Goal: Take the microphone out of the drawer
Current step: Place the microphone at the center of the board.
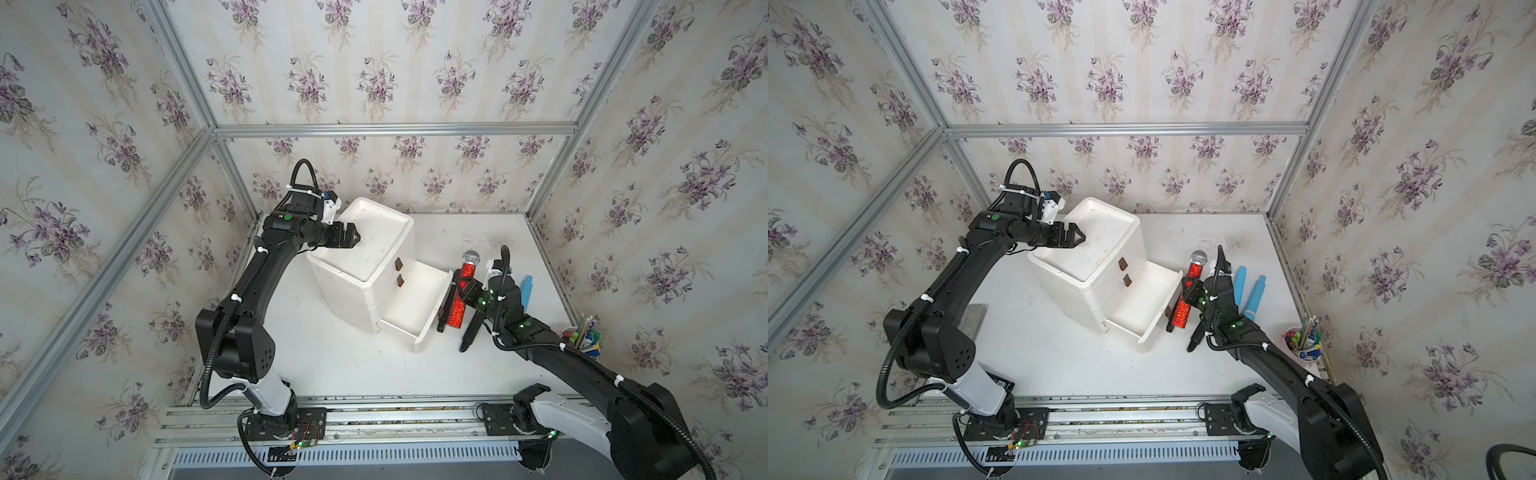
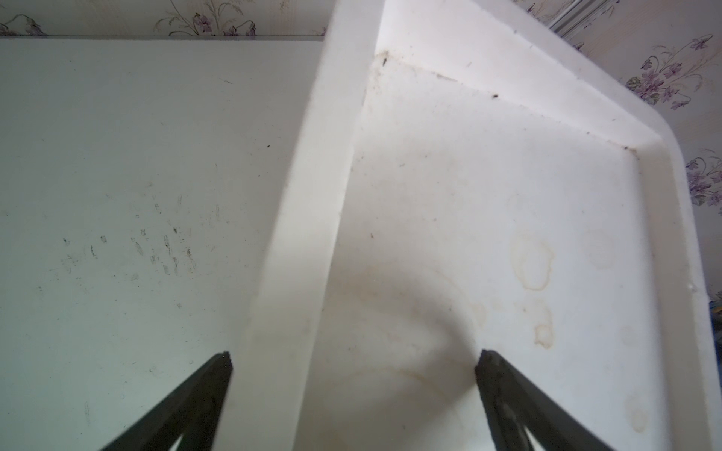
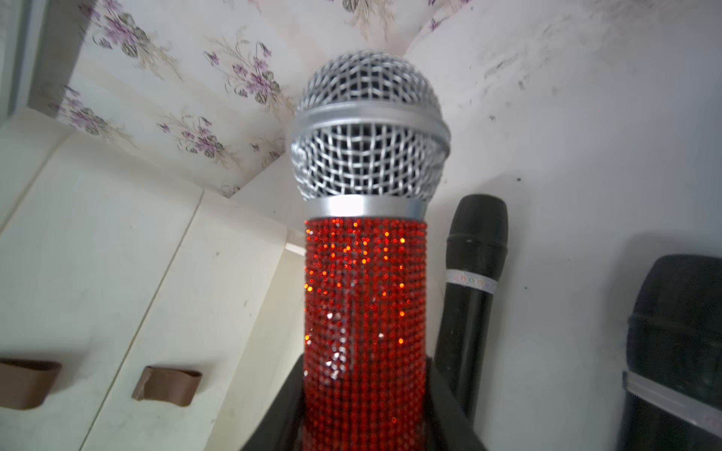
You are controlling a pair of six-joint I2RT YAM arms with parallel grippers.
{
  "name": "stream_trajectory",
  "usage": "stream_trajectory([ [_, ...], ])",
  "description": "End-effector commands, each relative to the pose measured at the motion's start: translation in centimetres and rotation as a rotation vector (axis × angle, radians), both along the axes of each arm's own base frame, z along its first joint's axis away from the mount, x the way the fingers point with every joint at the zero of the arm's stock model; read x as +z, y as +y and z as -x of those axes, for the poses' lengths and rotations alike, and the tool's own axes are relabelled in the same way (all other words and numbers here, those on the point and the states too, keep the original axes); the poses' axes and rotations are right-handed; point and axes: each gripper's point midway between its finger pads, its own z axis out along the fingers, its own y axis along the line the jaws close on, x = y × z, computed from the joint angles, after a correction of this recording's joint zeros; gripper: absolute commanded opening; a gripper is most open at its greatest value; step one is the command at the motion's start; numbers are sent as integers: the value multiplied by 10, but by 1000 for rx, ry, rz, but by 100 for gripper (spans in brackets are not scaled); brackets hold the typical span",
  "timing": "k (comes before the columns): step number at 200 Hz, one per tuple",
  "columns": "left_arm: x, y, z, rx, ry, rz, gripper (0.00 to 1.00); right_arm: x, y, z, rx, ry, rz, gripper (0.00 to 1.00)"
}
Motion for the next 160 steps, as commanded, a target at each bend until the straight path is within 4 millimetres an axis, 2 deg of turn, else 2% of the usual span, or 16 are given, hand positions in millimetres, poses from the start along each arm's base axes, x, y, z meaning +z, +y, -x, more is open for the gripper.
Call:
stream_trajectory([
  [1,-16,7,14,17,90,-22,99,-6,3,4,16,23,-20,0],
  [65,-10,6,16,17,79,-14,99,-38,23,8,83,110,-46,0],
  [160,-9,5,17,12,76,-9,99,-46,56,2,143,109,-94,0],
])
